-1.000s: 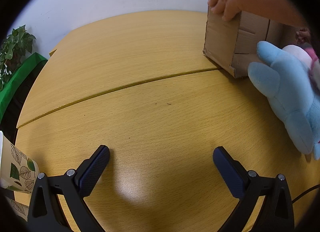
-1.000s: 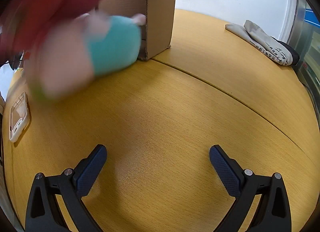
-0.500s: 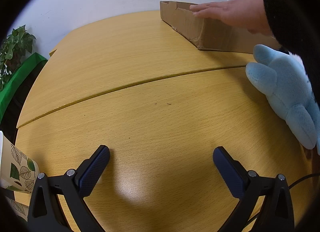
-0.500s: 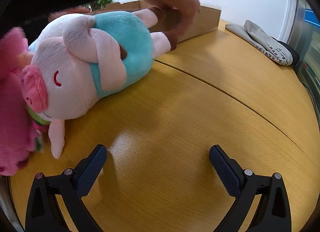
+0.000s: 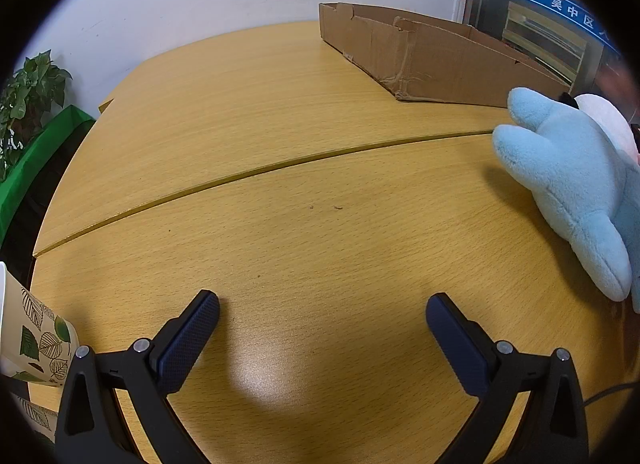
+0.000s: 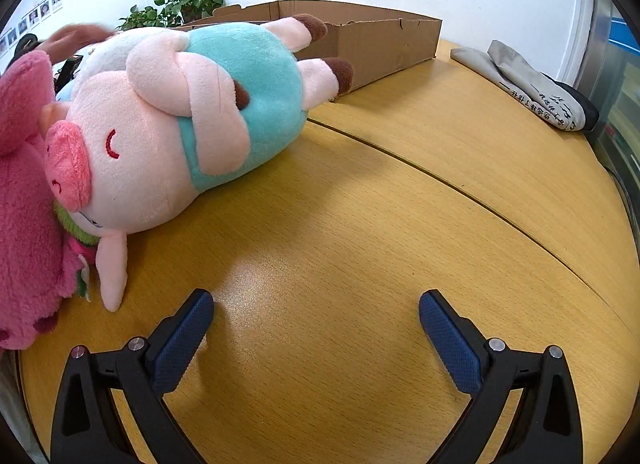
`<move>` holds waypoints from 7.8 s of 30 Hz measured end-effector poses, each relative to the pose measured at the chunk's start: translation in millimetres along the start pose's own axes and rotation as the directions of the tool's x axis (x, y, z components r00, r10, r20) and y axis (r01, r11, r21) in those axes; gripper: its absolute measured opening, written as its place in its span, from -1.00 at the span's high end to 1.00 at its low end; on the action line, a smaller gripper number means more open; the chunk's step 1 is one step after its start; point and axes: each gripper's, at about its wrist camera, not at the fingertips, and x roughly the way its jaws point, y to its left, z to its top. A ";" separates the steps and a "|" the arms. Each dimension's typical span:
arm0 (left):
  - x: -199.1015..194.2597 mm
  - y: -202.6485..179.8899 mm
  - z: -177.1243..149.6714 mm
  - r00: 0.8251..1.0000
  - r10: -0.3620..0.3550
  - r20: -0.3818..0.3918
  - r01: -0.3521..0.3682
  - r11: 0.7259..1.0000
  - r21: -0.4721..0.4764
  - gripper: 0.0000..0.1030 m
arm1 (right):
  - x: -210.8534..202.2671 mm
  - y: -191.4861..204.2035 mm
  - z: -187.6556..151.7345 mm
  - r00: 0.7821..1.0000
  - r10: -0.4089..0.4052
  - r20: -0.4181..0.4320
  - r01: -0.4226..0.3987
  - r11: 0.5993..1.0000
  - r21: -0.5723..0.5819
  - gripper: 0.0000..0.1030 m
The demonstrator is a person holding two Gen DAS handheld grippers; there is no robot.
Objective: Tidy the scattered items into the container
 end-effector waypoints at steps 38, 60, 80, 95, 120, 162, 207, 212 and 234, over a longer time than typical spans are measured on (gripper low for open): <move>-0.5 -2.3 -0.1 1.000 0.001 0.000 -0.001 1.000 -0.004 -1.00 | 4.3 5.8 6.4 0.996 -0.092 -0.009 0.093 0.987 0.129 -1.00; -2.1 -30.9 4.1 0.988 0.153 -0.032 -0.156 0.964 -0.217 -1.00 | 9.1 31.2 16.3 0.974 -0.222 -0.039 0.224 0.929 0.295 -1.00; -18.8 -106.1 252.6 0.962 -0.236 0.139 0.238 0.971 0.005 -0.99 | -34.5 70.1 230.1 0.985 -0.001 0.174 -0.050 0.956 0.288 -1.00; 77.5 -139.2 229.9 0.951 -0.248 -0.183 0.261 0.964 0.051 -0.99 | 98.6 30.2 257.3 0.988 0.079 -0.134 -0.027 0.935 0.354 -0.99; -173.5 -230.5 25.2 0.949 -0.231 0.217 0.273 0.943 -0.190 -0.99 | -120.5 254.7 69.5 0.983 -0.119 0.137 0.088 0.972 0.216 -0.99; -162.9 -218.6 -45.3 0.908 -0.388 0.160 0.415 0.886 -0.208 0.14 | -117.7 242.8 16.7 0.949 0.030 0.313 -0.166 0.893 0.419 -0.10; -217.6 -199.8 107.1 0.833 -0.378 0.403 0.410 0.912 0.008 0.13 | -178.4 209.6 143.4 0.847 -0.179 0.501 -0.005 0.939 0.344 -0.07; -192.0 -173.8 198.8 0.826 -0.365 0.429 0.401 0.916 0.008 0.13 | -150.0 146.1 227.9 0.844 -0.154 0.514 -0.028 0.944 0.329 -0.08; 150.1 -131.3 377.7 0.958 -0.286 0.027 0.284 0.930 -0.232 0.13 | 121.6 -86.9 353.5 0.986 -0.123 0.108 0.048 0.846 0.530 -0.09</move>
